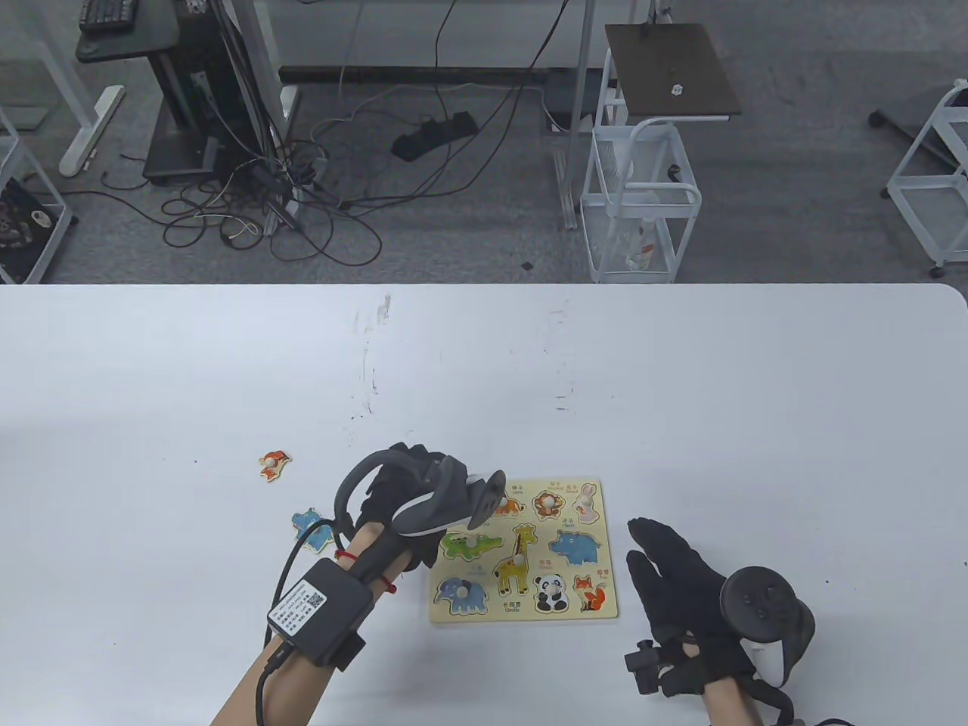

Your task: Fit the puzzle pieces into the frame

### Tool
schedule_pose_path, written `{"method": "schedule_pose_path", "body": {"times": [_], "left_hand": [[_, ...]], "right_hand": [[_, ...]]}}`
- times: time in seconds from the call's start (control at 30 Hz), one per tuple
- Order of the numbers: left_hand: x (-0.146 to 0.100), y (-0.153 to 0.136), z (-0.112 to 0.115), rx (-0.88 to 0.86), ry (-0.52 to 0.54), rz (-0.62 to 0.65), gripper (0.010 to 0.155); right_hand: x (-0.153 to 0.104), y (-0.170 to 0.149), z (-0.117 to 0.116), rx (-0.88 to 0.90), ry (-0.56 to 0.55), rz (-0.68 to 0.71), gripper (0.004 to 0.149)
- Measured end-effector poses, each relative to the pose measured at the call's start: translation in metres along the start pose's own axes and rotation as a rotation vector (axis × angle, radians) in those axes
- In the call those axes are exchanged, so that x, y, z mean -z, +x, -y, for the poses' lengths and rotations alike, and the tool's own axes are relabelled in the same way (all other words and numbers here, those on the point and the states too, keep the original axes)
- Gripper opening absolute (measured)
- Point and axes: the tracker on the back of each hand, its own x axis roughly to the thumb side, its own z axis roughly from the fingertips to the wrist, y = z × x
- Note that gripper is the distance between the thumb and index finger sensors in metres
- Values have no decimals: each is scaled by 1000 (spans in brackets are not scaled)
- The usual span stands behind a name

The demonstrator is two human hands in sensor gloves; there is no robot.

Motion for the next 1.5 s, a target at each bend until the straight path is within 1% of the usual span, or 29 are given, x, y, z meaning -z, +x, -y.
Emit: {"method": "schedule_pose_path", "body": {"times": [0.27, 0.5, 0.8, 1.5], "left_hand": [[14, 18, 17, 23, -56, 26, 42], [23, 25, 27, 39, -75, 21, 41], [24, 27, 27, 46, -90, 15, 41], [25, 29, 26, 36, -86, 18, 43]], "right_hand": [[0, 0, 1, -2, 0, 2, 58], [0, 1, 2, -2, 3, 6, 58], [0, 2, 2, -6, 1, 18, 58], [-1, 3, 2, -15, 3, 19, 58]]}}
